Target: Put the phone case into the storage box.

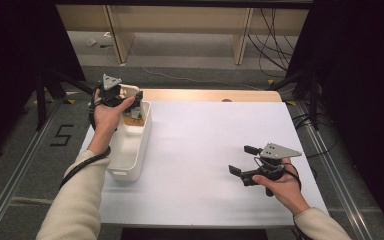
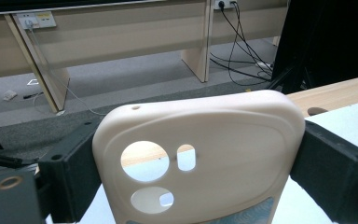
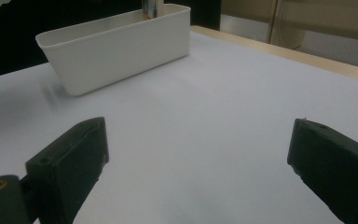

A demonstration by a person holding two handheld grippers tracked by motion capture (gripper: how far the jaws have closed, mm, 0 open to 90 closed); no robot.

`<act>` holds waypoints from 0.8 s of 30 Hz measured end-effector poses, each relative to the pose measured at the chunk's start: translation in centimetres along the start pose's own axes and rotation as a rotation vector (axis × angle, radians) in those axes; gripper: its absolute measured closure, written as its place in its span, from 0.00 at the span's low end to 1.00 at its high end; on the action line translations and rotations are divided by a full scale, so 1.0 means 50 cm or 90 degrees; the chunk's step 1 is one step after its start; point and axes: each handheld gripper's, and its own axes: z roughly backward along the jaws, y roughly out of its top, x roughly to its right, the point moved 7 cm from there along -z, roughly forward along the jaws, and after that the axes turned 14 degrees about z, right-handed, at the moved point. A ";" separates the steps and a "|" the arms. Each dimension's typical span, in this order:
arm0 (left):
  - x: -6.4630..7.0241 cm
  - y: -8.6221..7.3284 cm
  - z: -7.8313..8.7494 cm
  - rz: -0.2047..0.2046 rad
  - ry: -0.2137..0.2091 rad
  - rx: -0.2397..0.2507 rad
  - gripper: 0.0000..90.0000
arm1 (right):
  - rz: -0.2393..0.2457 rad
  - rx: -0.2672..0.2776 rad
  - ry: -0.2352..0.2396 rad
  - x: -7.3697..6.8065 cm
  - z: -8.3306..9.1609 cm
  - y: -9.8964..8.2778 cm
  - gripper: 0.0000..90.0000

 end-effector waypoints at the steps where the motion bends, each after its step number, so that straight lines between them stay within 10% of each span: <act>1: 0.000 0.000 -0.001 0.001 0.000 0.000 0.11 | 0.000 0.000 0.000 0.000 0.000 0.000 0.07; 24: -0.007 -0.008 -0.019 0.010 0.010 -0.012 0.11 | -0.001 -0.001 0.001 0.000 0.000 -0.001 0.07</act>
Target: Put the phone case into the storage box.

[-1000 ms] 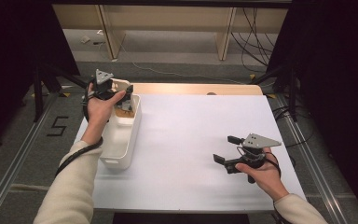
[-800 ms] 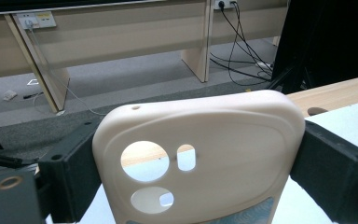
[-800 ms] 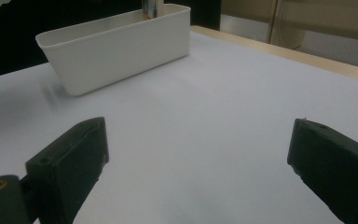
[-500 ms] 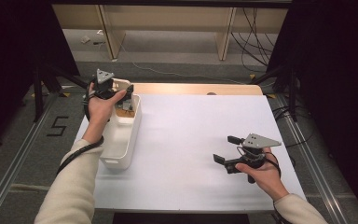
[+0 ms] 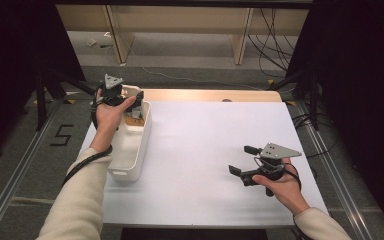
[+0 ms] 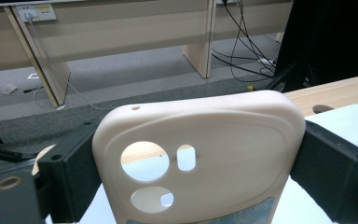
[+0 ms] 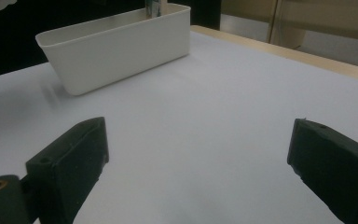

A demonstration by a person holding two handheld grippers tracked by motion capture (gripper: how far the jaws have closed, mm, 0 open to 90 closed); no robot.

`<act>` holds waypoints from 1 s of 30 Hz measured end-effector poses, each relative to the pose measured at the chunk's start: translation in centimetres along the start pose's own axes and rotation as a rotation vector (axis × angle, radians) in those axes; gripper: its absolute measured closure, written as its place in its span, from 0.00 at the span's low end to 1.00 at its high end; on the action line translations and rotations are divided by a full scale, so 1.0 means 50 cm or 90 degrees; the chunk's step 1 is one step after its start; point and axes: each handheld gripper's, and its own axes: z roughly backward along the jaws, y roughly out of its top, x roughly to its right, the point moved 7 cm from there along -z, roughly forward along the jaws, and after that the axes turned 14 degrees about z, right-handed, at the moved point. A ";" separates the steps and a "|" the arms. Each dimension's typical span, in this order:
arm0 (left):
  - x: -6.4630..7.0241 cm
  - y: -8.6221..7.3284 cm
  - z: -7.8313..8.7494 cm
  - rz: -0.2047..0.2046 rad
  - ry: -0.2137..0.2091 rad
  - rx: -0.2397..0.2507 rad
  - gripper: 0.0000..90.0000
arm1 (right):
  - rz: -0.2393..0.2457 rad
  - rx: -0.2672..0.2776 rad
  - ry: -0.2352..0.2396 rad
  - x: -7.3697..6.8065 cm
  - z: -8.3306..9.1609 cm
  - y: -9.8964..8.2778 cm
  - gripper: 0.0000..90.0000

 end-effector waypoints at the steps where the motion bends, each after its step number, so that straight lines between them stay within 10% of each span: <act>1: -0.001 -0.001 -0.001 -0.001 0.000 -0.002 0.11 | 0.000 0.000 -0.001 0.000 0.000 0.000 0.07; 30: -0.003 0.001 -0.016 0.004 0.001 -0.015 0.11 | 0.001 0.000 0.000 0.001 0.000 -0.001 0.07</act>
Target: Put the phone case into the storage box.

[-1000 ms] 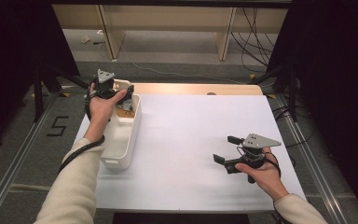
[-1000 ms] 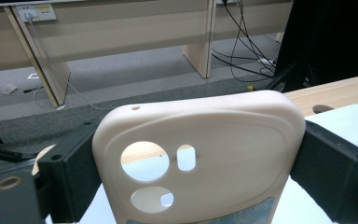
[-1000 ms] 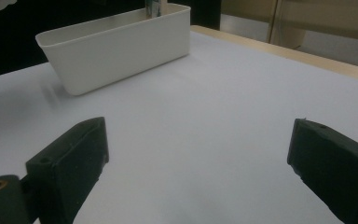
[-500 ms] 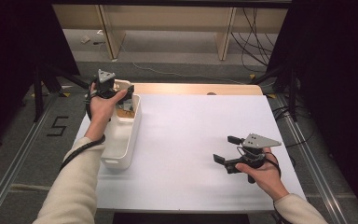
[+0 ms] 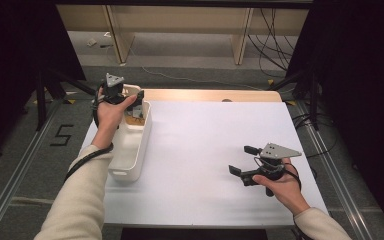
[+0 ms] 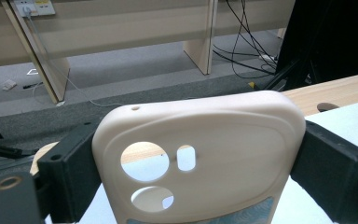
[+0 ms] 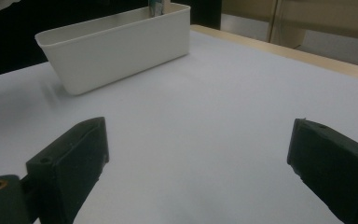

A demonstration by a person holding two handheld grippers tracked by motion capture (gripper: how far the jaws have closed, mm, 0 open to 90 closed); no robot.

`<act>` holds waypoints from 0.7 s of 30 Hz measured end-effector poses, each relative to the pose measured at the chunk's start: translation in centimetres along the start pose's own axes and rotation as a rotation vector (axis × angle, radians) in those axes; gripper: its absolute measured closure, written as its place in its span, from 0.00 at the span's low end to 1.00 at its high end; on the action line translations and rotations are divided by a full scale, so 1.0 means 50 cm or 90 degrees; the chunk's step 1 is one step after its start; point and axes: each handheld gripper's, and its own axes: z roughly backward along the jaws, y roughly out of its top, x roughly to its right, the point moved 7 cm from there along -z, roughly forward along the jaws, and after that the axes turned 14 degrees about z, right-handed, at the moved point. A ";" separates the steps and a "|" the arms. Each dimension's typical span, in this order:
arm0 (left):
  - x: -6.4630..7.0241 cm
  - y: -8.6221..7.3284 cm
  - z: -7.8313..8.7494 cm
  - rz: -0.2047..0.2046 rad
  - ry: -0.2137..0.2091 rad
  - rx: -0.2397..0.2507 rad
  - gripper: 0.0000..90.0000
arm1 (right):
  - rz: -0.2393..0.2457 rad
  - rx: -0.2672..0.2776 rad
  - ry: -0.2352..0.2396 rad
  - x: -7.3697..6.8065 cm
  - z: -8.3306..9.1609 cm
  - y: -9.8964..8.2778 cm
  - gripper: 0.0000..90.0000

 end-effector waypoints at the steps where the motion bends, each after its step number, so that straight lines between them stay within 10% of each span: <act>1: 0.000 0.000 -0.001 0.001 0.000 0.000 0.11 | 0.000 0.000 0.000 0.000 0.000 0.000 0.07; 21: -0.005 -0.007 -0.015 0.005 0.005 -0.012 0.11 | 0.001 0.000 0.001 0.000 0.000 0.000 0.07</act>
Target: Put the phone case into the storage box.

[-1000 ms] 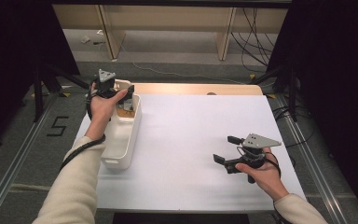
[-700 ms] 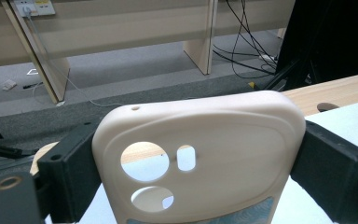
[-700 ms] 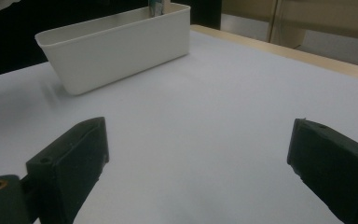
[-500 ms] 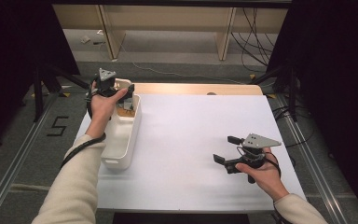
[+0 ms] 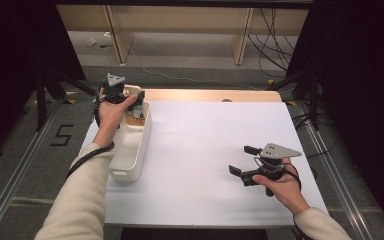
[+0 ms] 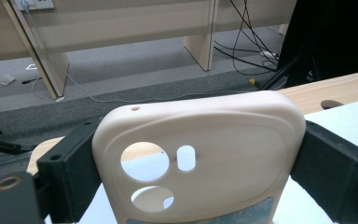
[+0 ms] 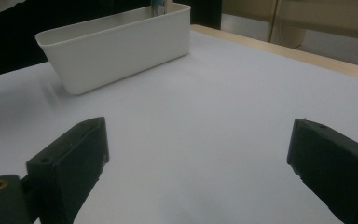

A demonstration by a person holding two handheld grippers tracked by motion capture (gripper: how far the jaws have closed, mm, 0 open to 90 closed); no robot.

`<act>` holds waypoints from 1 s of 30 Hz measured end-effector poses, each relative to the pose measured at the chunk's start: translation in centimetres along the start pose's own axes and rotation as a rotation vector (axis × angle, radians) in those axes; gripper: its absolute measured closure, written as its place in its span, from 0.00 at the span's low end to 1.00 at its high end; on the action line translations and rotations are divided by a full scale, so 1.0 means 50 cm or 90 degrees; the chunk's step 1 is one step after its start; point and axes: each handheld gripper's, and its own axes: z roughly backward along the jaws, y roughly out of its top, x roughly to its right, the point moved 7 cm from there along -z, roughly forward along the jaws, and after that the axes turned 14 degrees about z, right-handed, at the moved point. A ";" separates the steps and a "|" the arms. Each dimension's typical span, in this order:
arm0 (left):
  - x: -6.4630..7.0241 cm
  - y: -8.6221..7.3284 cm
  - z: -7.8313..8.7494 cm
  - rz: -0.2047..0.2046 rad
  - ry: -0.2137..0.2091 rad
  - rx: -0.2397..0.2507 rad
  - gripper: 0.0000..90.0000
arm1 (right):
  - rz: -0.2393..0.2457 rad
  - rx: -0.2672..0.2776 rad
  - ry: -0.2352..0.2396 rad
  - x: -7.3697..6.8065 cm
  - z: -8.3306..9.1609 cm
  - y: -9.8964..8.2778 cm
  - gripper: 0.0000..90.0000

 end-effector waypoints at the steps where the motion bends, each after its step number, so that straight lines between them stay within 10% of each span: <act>1: 0.000 0.000 -0.001 0.000 -0.001 0.000 0.10 | 0.000 0.000 0.000 0.000 0.000 0.000 0.07; 30: -0.006 -0.009 -0.022 0.002 0.004 -0.017 0.10 | 0.000 -0.001 0.001 0.000 0.000 -0.001 0.07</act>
